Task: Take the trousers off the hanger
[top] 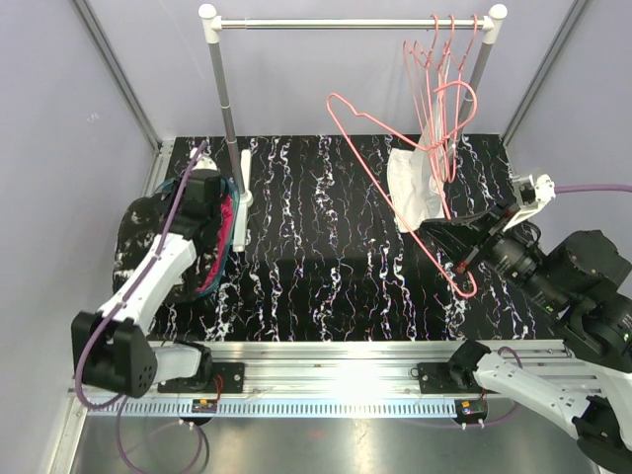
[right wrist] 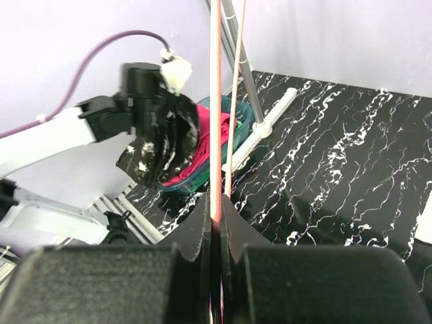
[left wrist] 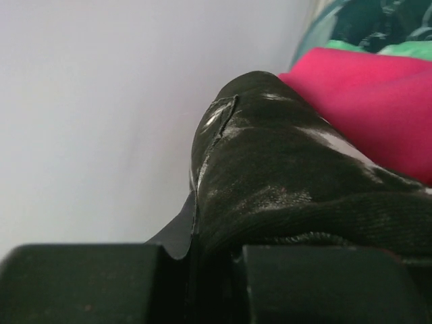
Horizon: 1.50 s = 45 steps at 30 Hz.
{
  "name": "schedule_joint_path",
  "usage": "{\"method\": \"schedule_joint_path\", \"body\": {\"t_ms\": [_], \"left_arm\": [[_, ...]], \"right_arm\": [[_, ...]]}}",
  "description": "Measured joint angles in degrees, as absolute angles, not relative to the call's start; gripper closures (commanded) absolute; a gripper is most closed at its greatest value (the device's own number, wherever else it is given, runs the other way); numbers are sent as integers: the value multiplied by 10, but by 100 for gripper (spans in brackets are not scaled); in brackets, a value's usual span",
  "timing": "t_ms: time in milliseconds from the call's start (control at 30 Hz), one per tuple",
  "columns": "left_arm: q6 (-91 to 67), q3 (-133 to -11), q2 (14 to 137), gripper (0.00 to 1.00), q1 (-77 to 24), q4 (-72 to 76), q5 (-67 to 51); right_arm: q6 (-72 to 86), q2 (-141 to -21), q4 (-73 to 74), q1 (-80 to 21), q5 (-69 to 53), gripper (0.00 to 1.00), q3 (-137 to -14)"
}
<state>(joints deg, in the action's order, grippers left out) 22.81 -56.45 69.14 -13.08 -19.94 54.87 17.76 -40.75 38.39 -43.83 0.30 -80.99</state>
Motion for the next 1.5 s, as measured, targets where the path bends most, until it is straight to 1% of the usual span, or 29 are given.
{"method": "schedule_joint_path", "body": {"t_ms": [233, 400, 600, 700, 733, 800, 833, 900, 933, 967, 1000, 1033, 1300, 1400, 1500], "left_arm": [[177, -615, 835, 100, -131, -204, 530], [121, -675, 932, 100, -133, -244, 513], [47, -744, 1014, 100, -127, -319, 468], [16, -752, 1027, 100, -122, -336, 441], [6, -755, 1026, 96, -119, -340, 433], [-13, -762, 1022, 82, -110, -349, 411], [-20, -762, 1016, 69, -104, -350, 398], [-32, -762, 1001, 61, -95, -353, 369], [-39, -762, 990, 45, -92, -356, 354], [-41, -762, 980, 34, -90, -358, 343], [-45, -761, 964, 19, -89, -360, 330], [-48, -761, 945, 1, -89, -359, 316], [-105, -750, 744, 1, -75, -329, 205], [-177, -723, 690, 1, -36, -324, 181], [-266, -686, 677, 1, 30, -334, 165]], "right_arm": [[178, -393, 386, -438, 3, 100, -810], [178, -392, 392, -438, 6, 100, -809], [178, -392, 398, -438, 9, 100, -806], [178, -391, 399, -438, 10, 100, -804], [178, -391, 399, -438, 9, 100, -803], [178, -391, 399, -438, 10, 100, -803], [178, -391, 400, -438, 10, 100, -803], [178, -392, 402, -438, 10, 100, -803], [178, -392, 404, -438, 10, 100, -804], [178, -392, 405, -438, 10, 100, -804], [178, -392, 408, -438, 11, 100, -805], [177, -394, 411, -438, 12, 100, -807], [152, -421, 429, -438, 70, 100, -827], [144, -442, 429, -438, 93, 100, -829], [141, -470, 427, -438, 96, 100, -829]]}}
